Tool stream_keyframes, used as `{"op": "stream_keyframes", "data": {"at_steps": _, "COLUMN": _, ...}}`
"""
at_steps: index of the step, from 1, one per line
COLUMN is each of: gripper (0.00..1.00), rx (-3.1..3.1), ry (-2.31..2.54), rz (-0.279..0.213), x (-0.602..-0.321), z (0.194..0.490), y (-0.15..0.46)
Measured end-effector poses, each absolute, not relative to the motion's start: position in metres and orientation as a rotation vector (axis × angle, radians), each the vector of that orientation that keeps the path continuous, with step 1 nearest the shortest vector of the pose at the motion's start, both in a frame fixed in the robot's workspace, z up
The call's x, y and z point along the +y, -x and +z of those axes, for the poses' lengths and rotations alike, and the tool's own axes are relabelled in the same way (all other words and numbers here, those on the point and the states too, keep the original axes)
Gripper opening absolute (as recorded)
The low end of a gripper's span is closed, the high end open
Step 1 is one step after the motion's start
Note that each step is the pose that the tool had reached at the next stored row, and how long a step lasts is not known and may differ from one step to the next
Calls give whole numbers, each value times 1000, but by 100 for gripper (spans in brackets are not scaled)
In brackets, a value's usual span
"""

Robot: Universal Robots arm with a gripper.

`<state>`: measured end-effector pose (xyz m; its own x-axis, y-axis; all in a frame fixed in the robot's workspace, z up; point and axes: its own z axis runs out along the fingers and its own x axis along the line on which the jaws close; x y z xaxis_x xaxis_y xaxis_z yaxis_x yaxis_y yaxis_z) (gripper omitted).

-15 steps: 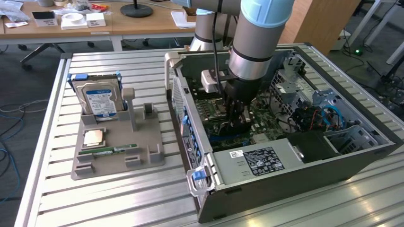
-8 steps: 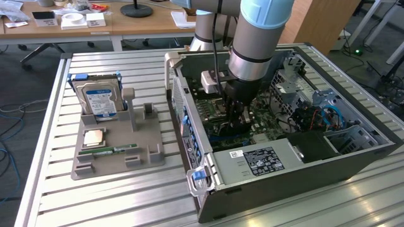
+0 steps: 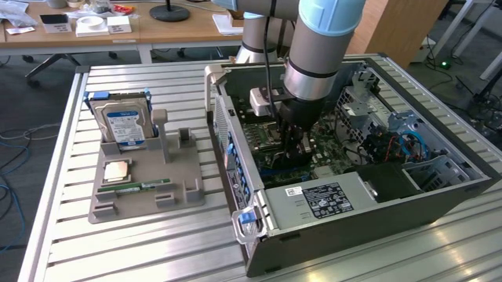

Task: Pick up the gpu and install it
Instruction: 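Insert the gpu into the slot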

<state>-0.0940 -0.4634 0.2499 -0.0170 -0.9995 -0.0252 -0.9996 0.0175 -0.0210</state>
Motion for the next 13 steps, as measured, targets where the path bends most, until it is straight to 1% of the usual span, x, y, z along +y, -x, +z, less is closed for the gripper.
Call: {"op": "stream_keyframes", "data": {"at_steps": 13, "gripper": 25, "rx": 2217, "ry": 2179, "rz": 4, "x": -463, "z": 250, "y": 95}}
